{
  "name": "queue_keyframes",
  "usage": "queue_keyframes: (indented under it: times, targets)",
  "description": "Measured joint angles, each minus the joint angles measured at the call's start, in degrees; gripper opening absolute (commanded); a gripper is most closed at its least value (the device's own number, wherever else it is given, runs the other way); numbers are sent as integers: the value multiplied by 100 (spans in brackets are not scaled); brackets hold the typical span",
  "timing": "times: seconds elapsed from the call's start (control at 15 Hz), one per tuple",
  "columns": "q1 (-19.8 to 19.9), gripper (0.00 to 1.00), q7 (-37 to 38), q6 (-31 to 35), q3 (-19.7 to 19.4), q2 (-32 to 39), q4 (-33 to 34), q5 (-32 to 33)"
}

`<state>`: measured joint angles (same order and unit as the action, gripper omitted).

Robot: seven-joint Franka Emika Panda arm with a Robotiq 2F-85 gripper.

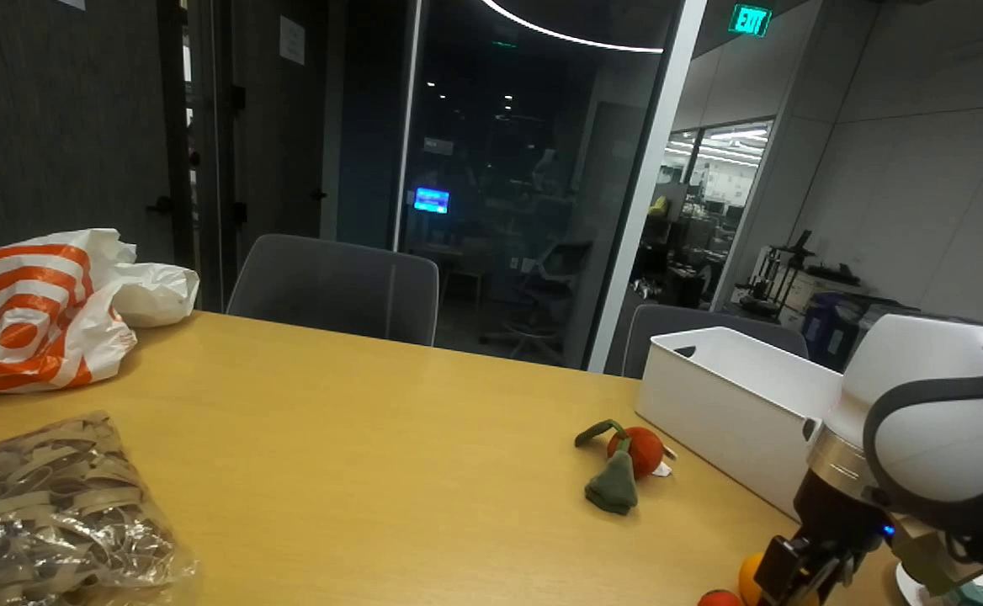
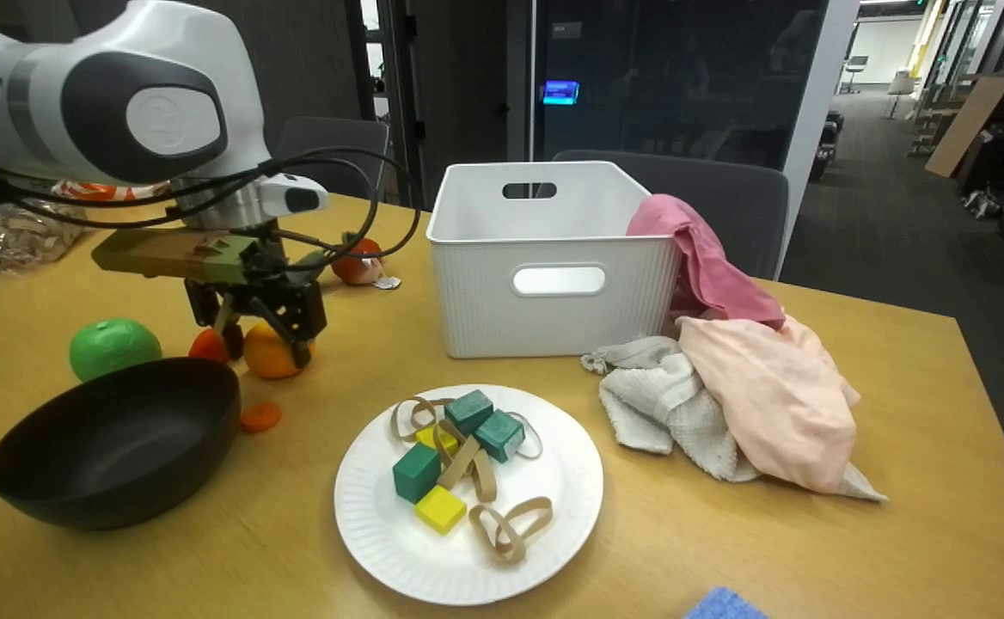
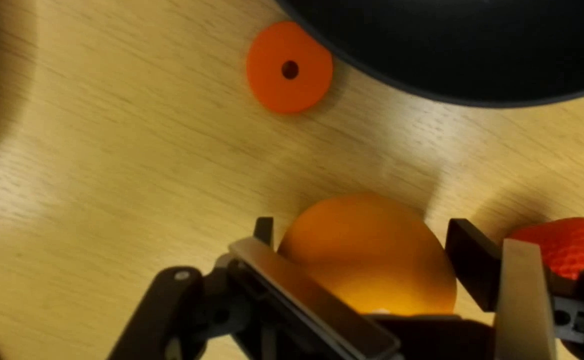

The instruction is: Put the orange and the apple inside the black bowl

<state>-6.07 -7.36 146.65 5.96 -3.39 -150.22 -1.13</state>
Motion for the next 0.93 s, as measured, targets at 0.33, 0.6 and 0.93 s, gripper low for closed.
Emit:
queue_keyframes:
  times: [0.33, 0.6, 0.93]
  targets:
    - [-120, 5, -84, -280, 33, -243, 146, -67]
    - [-92, 6, 412, -1497, 35, -1044, 362, 422]
    - [-62, 6, 769, -3880, 35, -2387, 482, 536]
